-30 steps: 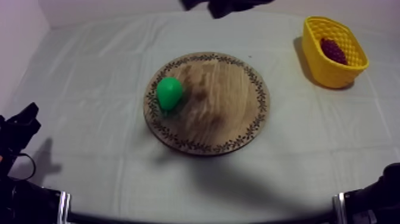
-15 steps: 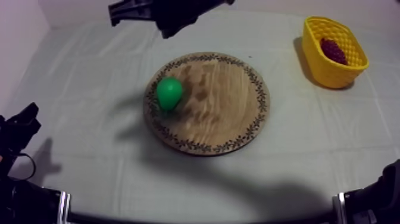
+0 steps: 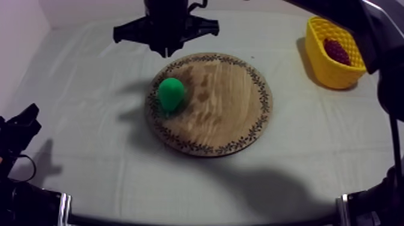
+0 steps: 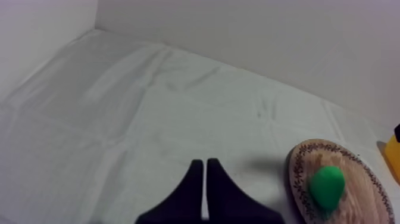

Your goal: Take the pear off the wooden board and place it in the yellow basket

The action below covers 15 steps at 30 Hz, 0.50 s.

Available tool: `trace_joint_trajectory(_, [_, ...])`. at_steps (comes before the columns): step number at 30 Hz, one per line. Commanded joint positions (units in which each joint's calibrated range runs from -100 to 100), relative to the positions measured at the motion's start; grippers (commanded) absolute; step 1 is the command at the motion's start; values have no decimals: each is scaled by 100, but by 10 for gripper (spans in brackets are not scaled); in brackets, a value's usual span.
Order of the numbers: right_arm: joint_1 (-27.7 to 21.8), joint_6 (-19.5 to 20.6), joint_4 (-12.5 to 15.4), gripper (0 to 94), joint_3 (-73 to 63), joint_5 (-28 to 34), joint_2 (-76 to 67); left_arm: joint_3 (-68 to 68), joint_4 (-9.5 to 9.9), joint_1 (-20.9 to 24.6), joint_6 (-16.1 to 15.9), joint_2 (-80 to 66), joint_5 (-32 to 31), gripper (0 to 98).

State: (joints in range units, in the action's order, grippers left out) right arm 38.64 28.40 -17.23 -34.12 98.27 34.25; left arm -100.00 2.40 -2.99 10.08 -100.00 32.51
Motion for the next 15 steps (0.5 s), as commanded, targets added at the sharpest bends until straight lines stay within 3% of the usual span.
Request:
trace_joint_trajectory(1, [-21, -14, 25, 2, 50, 24, 16, 0, 2, -1, 1, 0, -1, 1])
trace_joint_trajectory(6, [-62, -25, 89, 37, 122, 27, 5, 0, 2, -1, 1, 0, -1, 1])
trace_joint_trajectory(12, [-97, -166, 224, 425, 137, 28, -17, 0, 2, -1, 1, 0, -1, 1])
trace_joint_trajectory(15, [-103, -287, 272, 533, 179, 28, -17, 0, 2, -1, 1, 0, -1, 1])
